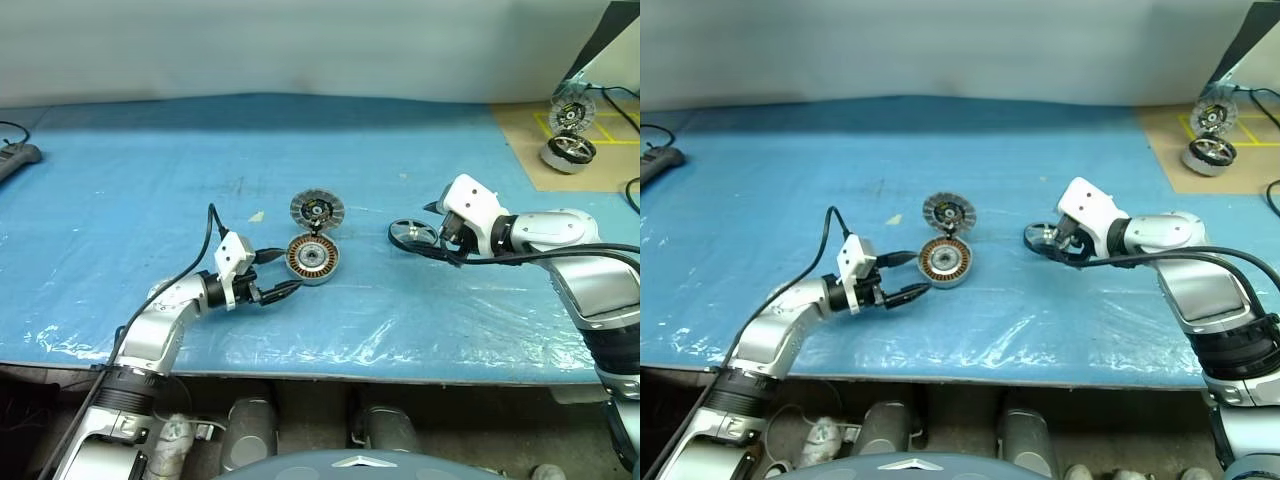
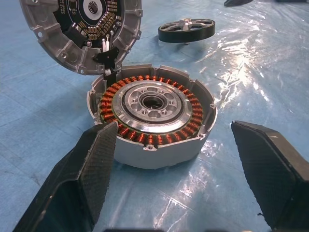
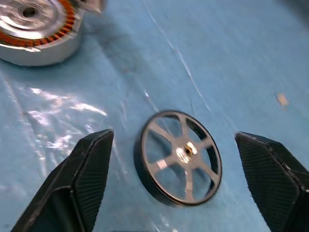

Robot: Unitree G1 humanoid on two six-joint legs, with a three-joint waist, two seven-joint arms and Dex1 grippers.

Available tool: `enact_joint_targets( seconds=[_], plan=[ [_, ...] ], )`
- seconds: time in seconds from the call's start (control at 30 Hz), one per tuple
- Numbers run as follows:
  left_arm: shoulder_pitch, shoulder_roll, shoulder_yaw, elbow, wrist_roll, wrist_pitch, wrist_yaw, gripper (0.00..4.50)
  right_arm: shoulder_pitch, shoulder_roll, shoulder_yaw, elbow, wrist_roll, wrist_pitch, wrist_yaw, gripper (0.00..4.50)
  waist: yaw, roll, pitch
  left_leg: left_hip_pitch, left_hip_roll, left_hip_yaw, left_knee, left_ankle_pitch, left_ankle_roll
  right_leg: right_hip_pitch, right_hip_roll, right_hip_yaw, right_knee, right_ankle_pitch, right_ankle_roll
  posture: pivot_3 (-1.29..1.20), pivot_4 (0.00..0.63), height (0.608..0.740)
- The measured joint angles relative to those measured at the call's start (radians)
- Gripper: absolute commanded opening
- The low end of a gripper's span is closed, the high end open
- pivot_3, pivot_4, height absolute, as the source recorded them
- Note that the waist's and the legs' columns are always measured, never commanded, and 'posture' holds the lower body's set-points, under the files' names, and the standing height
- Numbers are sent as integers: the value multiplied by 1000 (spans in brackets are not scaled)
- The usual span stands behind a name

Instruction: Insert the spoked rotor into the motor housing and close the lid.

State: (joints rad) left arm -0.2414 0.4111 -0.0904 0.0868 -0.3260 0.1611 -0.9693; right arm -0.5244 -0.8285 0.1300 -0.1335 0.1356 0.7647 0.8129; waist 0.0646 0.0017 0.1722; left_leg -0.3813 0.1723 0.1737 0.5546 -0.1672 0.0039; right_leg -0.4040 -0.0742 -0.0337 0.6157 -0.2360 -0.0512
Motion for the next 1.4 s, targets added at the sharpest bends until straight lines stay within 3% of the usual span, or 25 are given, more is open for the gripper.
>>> enact_joint_targets(
  seconds=[0.2, 0.67, 0.77, 1.0, 1.4],
  plan=[
    [-13, -12, -15, 42, 22, -62, -8, 4031, -112, 60, 30, 131, -26, 101, -68, 4081, 6, 0, 0, -1, 0, 0, 0, 0, 0, 0, 0, 0, 1, 0, 0, 0, 150, 740],
    [2, 13, -13, 2, 18, -27, -3, 4031, -108, 73, 133, 196, -82, 59, -30, 4081, 7, 0, 0, -2, 1, 0, 3, 0, 0, -1, 0, 0, 3, 0, 0, 0, 150, 740],
    [7, 19, -12, -16, 18, -13, 3, 4031, -104, 73, 138, 203, -92, 49, -23, 3515, 7, 0, 0, -2, 1, 0, 3, 0, 0, -1, 0, 0, 3, 0, 0, 0, 150, 740],
    [8, 17, -14, -24, 19, 1, 25, 4031, -74, 59, 148, 165, -112, 15, 3, 1204, 6, 0, 0, -1, 1, 0, 3, 0, 0, 0, 0, 0, 3, 0, 0, 0, 150, 740],
    [-7, 17, -16, -25, 18, 25, 37, 4031, -2, 71, 110, 61, -95, 23, 18, 1173, 7, 0, 0, 0, 1, 0, 3, 0, 0, 1, 0, 0, 3, 0, 0, 0, 150, 740]
  ],
)
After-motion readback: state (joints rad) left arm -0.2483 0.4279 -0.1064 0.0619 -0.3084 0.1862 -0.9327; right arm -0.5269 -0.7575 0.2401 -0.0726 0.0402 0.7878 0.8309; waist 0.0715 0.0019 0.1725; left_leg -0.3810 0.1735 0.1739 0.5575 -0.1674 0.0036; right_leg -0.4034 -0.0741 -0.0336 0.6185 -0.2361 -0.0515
